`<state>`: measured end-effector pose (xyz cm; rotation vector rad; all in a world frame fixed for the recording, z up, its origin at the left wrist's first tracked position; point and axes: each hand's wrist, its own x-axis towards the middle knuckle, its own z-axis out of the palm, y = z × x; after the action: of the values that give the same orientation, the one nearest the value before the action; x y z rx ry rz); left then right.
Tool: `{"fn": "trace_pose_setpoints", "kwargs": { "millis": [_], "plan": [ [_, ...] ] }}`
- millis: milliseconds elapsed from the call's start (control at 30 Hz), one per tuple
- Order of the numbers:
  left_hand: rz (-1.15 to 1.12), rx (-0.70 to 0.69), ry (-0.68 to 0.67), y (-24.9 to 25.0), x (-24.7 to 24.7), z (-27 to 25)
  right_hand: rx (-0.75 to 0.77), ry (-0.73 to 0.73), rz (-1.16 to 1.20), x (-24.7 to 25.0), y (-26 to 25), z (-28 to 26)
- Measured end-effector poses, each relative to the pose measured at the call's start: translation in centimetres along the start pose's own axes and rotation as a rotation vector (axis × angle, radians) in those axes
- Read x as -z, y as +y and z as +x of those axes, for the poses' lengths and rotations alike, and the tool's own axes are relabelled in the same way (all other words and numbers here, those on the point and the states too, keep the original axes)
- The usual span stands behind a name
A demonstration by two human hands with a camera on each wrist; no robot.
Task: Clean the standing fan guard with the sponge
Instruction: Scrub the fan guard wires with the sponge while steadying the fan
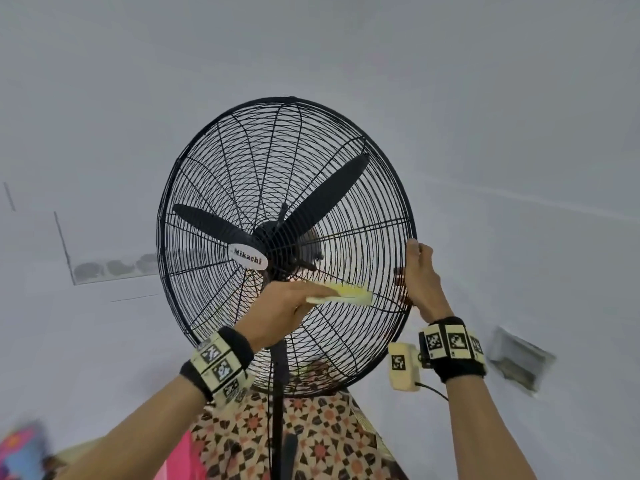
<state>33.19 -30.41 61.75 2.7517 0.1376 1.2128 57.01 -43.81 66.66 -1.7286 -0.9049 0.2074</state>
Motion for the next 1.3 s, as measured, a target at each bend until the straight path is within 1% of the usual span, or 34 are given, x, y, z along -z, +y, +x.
{"fn": "trace_pose_setpoints", "kwargs": {
  "millis": [33,67,133,167,200,267,400,433,500,567,600,633,700,800,833,867,1000,1033,1067,1133,1233,1300],
  "plan": [
    [-0.006,0.007,0.028,0.1,0.2,0.2,0.007,-0.010,0.006,0.1,0.0,-0.1],
    [-0.021,0.015,0.103,0.1,0.5,1.0,0.014,-0.014,0.009,0.2,-0.1,-0.1],
    [-0.054,0.059,0.294,0.5,1.5,3.5,0.037,-0.014,-0.013,0.0,-0.3,-0.2],
    [-0.048,0.088,0.360,0.7,1.7,4.6,0.051,-0.008,-0.030,-0.1,-0.4,-0.3],
    [-0.029,0.101,0.387,0.8,1.7,5.2,0.057,0.001,-0.040,-0.2,-0.4,-0.4],
    [-0.001,0.097,0.343,0.6,1.0,5.0,0.061,0.019,-0.048,-0.4,-0.4,-0.3],
    [0.010,-0.013,0.123,1.1,-0.8,1.3,0.062,0.051,-0.047,-0.3,0.3,0.2],
    [-0.004,-0.028,0.114,1.4,-0.8,1.0,0.051,0.051,-0.048,-0.3,0.5,0.2],
    [-0.001,-0.019,0.208,1.6,-0.4,2.1,0.047,0.056,-0.044,-0.2,0.4,0.1],
    [-0.020,0.033,0.325,1.5,0.4,4.3,0.048,0.052,-0.029,-0.2,-0.2,-0.3],
    [-0.024,0.045,0.354,1.5,0.7,5.1,0.045,0.040,-0.024,-0.2,-0.5,-0.4],
    [-0.014,0.040,0.350,1.5,0.7,5.5,0.039,0.031,-0.021,-0.2,-0.6,-0.4],
    [0.040,-0.009,0.253,1.2,0.0,4.6,0.021,0.016,-0.007,0.1,-0.6,-0.4],
    [0.065,-0.112,0.038,0.9,-0.4,2.0,-0.015,-0.012,0.039,0.7,-0.2,-0.2],
    [0.060,-0.120,0.007,1.1,0.0,1.8,-0.022,-0.030,0.053,0.9,-0.1,-0.2],
    [0.059,-0.116,0.021,1.4,0.5,2.4,-0.034,-0.048,0.071,1.0,-0.2,-0.3],
    [0.123,-0.056,0.294,2.8,2.6,7.3,-0.022,-0.079,0.093,0.8,-0.9,-0.6],
    [0.146,-0.040,0.327,3.1,2.7,8.2,-0.026,-0.076,0.106,0.8,-1.0,-0.6],
    [0.160,-0.036,0.331,3.5,2.5,8.6,-0.039,-0.075,0.121,0.9,-0.9,-0.5],
    [0.190,-0.076,0.287,4.2,1.3,7.5,-0.063,-0.088,0.140,1.1,-0.6,-0.2],
    [0.252,-0.172,0.121,5.2,-2.0,3.1,-0.103,-0.111,0.169,1.6,0.3,0.2],
    [0.236,-0.178,0.061,5.8,-2.6,1.6,-0.103,-0.136,0.195,1.7,0.8,0.4]
  ]
}}
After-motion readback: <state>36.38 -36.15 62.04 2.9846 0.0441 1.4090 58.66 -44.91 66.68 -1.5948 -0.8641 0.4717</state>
